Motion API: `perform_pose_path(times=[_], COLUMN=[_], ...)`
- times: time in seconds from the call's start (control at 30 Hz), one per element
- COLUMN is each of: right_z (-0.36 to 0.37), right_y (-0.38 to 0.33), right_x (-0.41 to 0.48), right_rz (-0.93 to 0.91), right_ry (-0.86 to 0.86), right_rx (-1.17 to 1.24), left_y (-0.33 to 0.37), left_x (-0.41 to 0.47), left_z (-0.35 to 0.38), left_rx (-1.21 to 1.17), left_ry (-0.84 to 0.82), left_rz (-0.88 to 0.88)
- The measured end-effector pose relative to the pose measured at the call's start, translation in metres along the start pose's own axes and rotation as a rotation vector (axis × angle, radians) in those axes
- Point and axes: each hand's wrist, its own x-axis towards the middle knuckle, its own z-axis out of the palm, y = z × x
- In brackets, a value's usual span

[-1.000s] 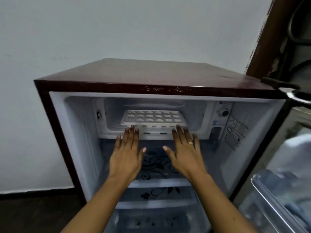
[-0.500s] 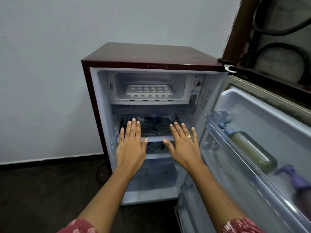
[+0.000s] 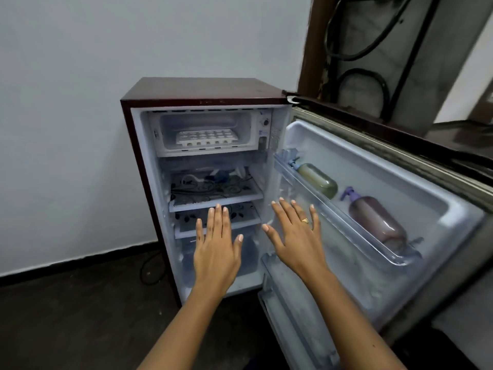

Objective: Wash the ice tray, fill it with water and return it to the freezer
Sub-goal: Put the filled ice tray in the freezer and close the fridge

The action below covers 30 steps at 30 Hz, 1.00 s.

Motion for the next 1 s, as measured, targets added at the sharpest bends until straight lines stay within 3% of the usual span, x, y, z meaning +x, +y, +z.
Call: perform_pose_path(times=[0.13, 0.47, 0.6, 0.7, 0.83, 1.0], right_z=[-0.028, -0.109, -0.129, -0.130, -0.118, -0.116], right_y=[0.013, 0.084, 0.119, 0.142, 0.154, 0.151], right_x=[-0.039, -0.112, -0.122, -0.124, -0.125, -0.128], right_rz=[0.070, 0.270, 0.387, 0.435, 0.388, 0.345], right_ry=[0.074, 0.478, 0.542, 0.485, 0.288, 0.256], right_rx=[-0.013, -0.232, -0.134, -0.014, 0.113, 0.209], left_y=[0.033, 0.127, 0.166, 0.197, 0.227, 0.235], left_x=[-0.024, -0.049, -0.049, -0.049, -0.052, -0.057], left_z=[-0.012, -0.037, -0.043, -0.044, -0.036, -0.026], left_rx=[-0.030, -0.133, -0.210, -0.246, -0.198, -0.205], left_ry=[0.034, 0.022, 0.027, 0.024, 0.022, 0.010], left_rz=[0.076, 0.217, 0.304, 0.415, 0.538, 0.512])
